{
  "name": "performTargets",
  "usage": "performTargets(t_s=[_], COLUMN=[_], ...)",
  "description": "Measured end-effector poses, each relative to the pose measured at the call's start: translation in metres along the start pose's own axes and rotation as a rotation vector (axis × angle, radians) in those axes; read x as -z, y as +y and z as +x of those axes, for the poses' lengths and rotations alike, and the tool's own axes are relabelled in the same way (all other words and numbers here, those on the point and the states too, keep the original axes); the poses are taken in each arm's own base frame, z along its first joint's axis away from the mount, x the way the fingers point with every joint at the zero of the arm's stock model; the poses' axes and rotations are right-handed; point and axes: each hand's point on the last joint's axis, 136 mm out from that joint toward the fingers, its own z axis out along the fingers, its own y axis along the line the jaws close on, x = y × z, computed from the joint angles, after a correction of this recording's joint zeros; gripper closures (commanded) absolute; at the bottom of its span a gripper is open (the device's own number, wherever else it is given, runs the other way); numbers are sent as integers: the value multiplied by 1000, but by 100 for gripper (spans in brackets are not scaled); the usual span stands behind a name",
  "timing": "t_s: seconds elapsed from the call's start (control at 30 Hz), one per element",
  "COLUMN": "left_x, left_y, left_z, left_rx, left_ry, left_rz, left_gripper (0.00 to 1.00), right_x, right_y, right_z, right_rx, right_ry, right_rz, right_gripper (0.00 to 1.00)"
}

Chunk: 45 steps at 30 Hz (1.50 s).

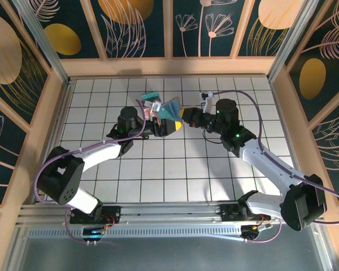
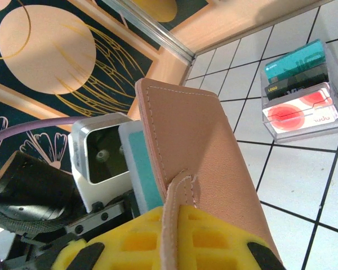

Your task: Take the credit cards out of the card holder

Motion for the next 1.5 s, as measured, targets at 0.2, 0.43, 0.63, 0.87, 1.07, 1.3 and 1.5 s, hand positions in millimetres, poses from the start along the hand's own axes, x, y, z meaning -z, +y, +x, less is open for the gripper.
performTargets(t_s=[0.2, 0.43, 0.63, 0.87, 1.07, 1.3, 1.5], left_x=[1, 1, 1, 1, 1, 2, 4], left_y=[-5, -4, 3, 13, 19, 21, 23], left_z=[-3, -4, -3, 0, 9, 19, 22], left_rx=[-2, 20, 33, 37, 14, 2, 6], left_ry=[-9, -15, -18, -11, 23, 66, 80], left_rz=[15, 9, -23, -63, -86, -96, -107], left_gripper=[4, 36, 64, 86, 93, 91, 90], right_x=[0, 3, 9, 14, 21, 36, 59], right_y=[-1, -1, -4, -10, -25, -42, -53], right_z=[-1, -2, -5, -5, -6, -7, -18], right_rx=[-1, 12, 10, 11, 30, 67, 98], right_ry=[-4, -11, -20, -25, -45, -69, -110], right_rz=[7, 14, 31, 67, 159, 284, 431], right_gripper=[100, 100, 100, 94, 56, 36, 33])
